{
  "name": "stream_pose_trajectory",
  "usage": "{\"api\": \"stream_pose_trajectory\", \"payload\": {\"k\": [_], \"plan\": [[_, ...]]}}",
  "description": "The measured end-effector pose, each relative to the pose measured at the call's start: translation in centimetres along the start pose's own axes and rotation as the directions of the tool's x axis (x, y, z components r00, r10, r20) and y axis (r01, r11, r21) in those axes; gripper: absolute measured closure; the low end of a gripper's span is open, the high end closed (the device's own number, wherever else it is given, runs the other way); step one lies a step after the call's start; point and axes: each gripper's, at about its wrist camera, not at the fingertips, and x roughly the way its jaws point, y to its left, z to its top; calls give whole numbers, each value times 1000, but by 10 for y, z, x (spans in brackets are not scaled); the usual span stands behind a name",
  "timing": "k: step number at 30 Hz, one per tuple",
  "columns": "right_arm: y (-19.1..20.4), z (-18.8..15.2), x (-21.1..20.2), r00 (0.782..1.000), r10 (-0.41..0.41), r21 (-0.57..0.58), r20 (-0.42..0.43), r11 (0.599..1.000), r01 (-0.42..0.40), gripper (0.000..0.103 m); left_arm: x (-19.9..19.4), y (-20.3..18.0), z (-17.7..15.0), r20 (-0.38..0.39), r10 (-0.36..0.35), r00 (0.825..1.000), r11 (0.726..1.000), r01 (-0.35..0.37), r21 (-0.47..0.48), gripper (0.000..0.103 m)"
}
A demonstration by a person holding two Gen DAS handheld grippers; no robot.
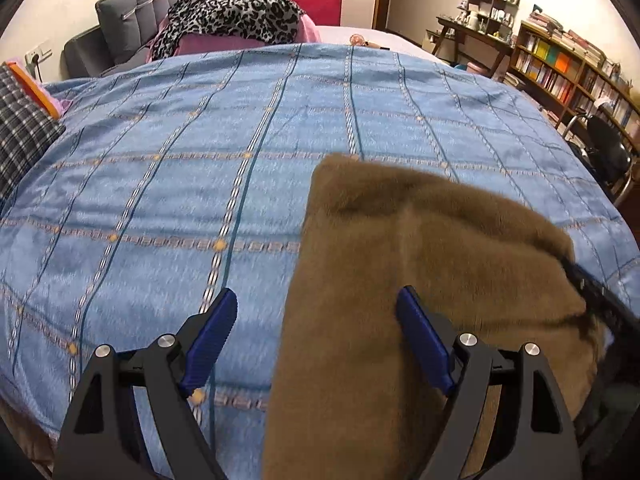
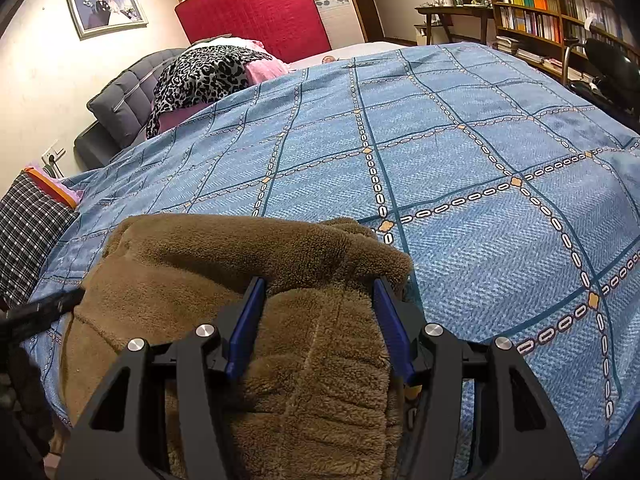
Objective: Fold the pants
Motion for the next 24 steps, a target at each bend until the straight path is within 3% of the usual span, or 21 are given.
{"api": "stream_pose_trajectory", "payload": {"k": [6, 13, 18, 24], "plan": [[-1, 0, 0, 1000, -1, -1, 0, 1000, 1, 46, -11, 14, -34, -7, -13, 1000, 999, 13, -33, 18], [-1, 1, -2, 1000, 6, 3, -9, 1000, -6, 46, -17, 19, -45, -5, -22, 1000, 999, 21, -28, 17], [-5, 5, -21, 1000, 2, 41, 5, 999, -2, 31, -19, 23, -37, -20, -47, 999, 998, 46, -45, 18], [-29, -9, -47, 999, 38, 111, -2, 993, -38, 28, -12, 27, -14, -41, -104, 994, 991, 100, -89, 18]]}}
